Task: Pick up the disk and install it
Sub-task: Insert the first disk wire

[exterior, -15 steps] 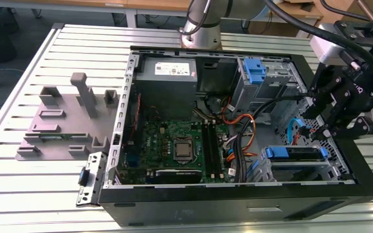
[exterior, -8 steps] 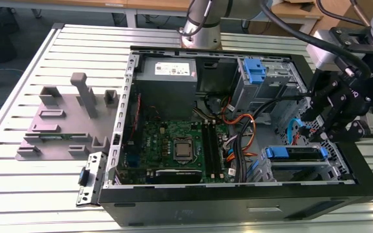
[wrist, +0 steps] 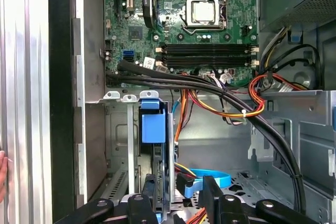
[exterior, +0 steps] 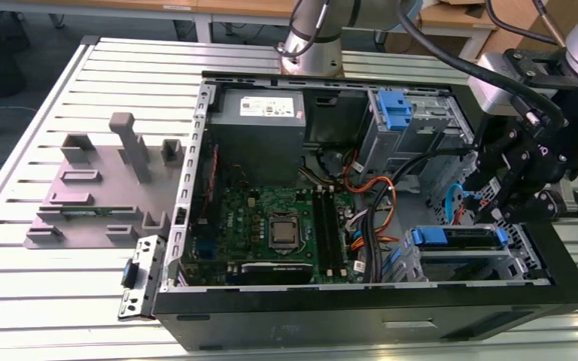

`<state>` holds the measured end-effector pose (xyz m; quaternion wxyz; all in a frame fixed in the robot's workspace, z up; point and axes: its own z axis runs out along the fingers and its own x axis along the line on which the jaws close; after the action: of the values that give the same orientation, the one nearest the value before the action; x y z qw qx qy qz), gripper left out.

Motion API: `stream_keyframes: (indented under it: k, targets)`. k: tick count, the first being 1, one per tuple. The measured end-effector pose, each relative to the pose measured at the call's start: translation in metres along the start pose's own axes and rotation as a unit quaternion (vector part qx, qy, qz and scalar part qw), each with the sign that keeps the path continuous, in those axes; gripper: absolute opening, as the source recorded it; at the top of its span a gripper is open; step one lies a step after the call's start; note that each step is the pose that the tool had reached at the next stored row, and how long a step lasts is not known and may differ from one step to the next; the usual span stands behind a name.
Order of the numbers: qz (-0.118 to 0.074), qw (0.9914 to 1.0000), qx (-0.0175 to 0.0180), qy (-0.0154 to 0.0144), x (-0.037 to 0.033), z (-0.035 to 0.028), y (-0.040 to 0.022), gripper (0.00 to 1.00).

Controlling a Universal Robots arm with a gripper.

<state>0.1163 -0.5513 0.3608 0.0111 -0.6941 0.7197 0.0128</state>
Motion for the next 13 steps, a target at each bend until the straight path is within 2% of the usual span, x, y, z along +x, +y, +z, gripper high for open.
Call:
stream_keyframes:
  k: [13]
  targets:
    - [0.000, 1.00000, 0.0000, 0.0000, 0.0083, 0.0041, -0.0003, 0.48]
